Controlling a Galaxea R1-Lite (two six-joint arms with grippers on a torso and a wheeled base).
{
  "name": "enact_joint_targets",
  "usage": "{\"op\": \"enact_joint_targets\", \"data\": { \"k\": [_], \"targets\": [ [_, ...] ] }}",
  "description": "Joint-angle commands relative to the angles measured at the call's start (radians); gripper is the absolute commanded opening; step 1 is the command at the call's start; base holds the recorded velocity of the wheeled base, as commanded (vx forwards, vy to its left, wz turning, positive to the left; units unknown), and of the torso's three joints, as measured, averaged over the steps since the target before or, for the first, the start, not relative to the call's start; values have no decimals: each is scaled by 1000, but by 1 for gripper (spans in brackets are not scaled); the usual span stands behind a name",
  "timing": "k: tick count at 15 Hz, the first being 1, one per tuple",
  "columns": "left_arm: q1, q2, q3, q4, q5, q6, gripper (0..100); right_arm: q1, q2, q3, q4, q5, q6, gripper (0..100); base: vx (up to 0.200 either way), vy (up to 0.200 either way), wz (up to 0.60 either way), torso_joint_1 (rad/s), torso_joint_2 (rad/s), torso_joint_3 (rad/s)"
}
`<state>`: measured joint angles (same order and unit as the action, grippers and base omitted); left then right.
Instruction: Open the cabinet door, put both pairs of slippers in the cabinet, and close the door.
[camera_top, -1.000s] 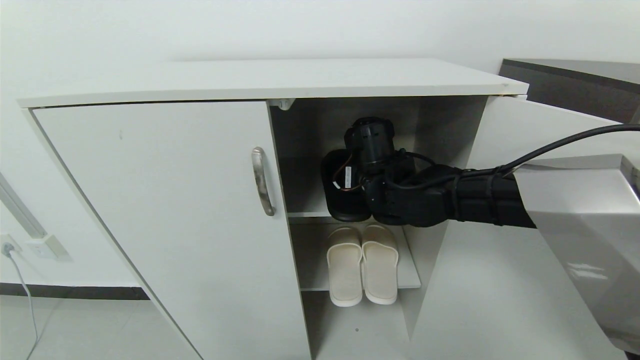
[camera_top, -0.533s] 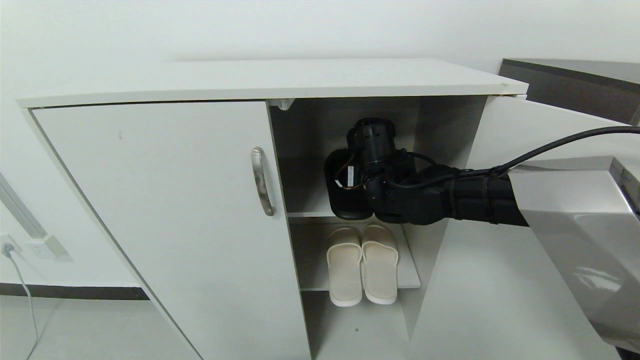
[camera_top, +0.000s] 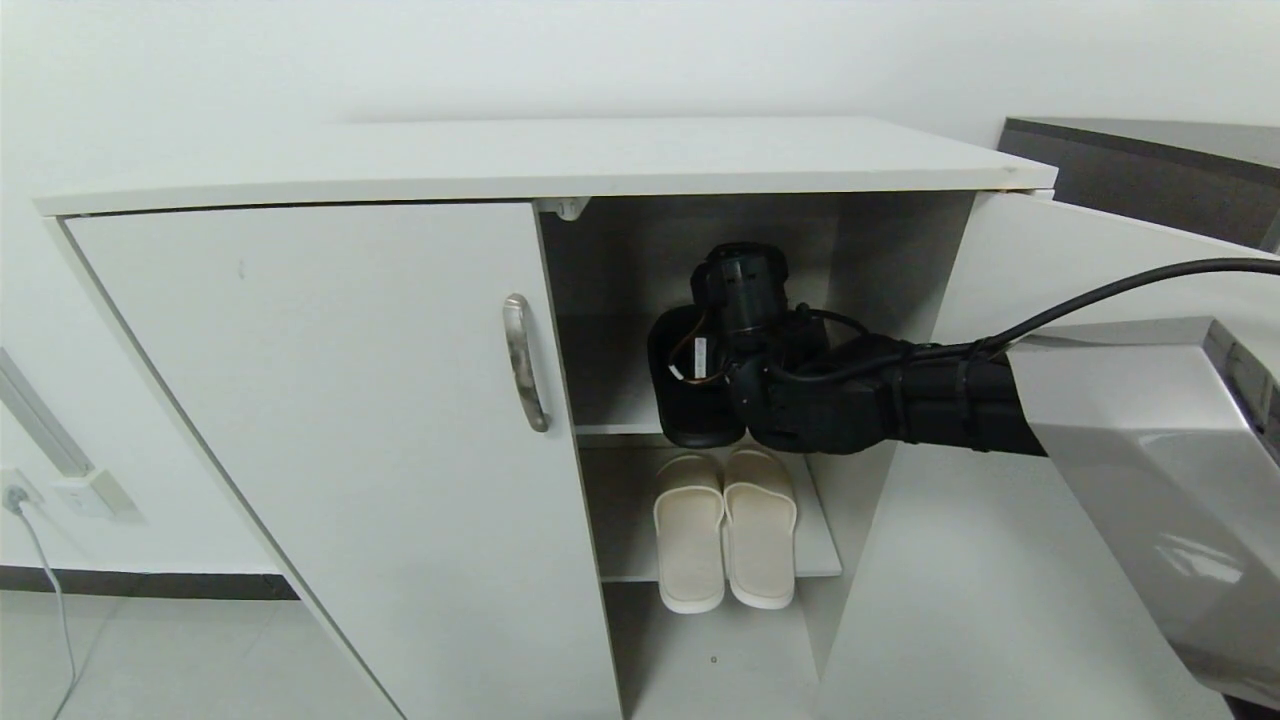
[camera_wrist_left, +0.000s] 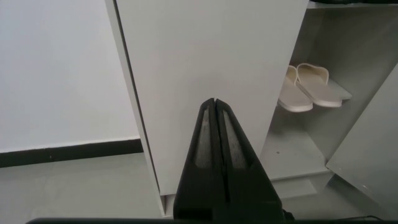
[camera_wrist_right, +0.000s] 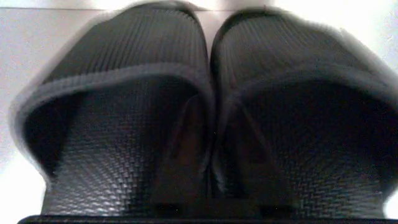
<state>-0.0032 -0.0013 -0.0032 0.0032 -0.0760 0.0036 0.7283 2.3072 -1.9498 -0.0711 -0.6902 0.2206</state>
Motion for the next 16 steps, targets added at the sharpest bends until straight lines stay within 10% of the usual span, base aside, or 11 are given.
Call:
{"op": "enact_joint_targets", "data": {
  "k": [1,16],
  "targets": [
    [0,1,0,0,1,-1,0,0,-5,12,1,-9,0,100,0,0,0,0,0,0],
    [0,1,0,0,1,-2,0,155,-362,557,-197,-43,8,100,0,0,0,0,0,0]
  ]
}}
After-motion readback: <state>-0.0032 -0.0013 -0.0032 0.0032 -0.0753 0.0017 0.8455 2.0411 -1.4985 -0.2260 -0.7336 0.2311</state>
